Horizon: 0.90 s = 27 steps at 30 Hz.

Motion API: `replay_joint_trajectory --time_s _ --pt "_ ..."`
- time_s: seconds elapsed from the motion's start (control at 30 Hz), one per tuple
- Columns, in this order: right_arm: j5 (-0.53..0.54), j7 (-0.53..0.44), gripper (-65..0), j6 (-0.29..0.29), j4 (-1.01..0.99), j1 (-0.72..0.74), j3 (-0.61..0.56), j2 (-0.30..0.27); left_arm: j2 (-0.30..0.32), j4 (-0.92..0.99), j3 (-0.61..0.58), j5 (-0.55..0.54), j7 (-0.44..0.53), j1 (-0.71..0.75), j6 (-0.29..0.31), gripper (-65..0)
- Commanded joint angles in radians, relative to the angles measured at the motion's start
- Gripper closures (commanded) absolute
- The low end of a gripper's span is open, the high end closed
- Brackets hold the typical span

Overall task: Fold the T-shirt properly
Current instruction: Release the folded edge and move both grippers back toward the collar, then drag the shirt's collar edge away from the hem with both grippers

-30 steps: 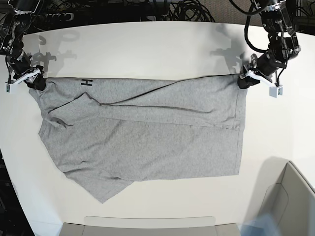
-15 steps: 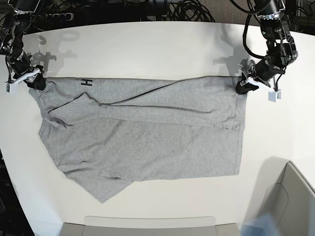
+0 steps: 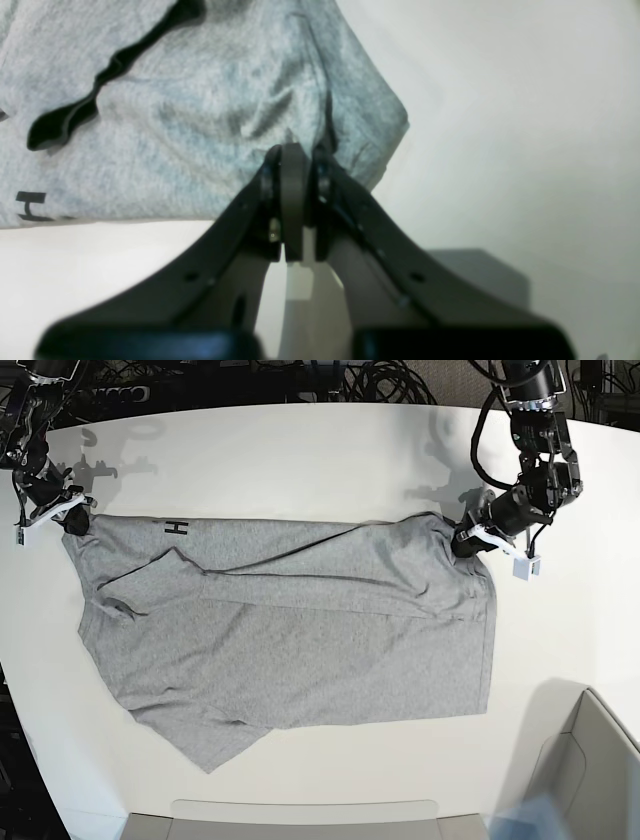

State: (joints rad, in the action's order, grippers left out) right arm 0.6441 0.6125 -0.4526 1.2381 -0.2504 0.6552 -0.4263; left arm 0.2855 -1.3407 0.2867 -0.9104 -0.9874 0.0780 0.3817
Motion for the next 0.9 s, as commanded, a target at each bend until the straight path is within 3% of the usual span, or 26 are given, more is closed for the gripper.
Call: replay_joint_trajectory --time_s 0.0,0.13,0.37,0.47,0.87 --pt "0.006 -0.012 0.0 -0.004 0.015 -0.002 0.011 -0.024 0.016 0.011 0.009 0.014 -0.011 -0.005 -0.008 0.0" --pt "0.006 -0.018 0.0 -0.004 0.018 -0.034 0.011 -0.059 0.021 0.023 0.027 0.012 -0.011 0.004 -0.003 0.0" --pt "0.007 -0.015 0.0 -0.004 0.021 -0.073 0.039 -0.101 0.022 0.023 0.187 0.009 -0.023 0.067 -0.002 0.0" --pt "0.007 -0.018 0.0 -0.004 0.029 -0.105 0.042 -0.124 0.051 -0.004 0.191 0.009 -0.023 0.101 0.0 0.0" --pt "0.007 -0.012 0.0 -0.007 0.075 -0.165 0.038 -0.122 0.06 -0.125 0.2 0.009 -0.023 0.259 0.0 0.0"
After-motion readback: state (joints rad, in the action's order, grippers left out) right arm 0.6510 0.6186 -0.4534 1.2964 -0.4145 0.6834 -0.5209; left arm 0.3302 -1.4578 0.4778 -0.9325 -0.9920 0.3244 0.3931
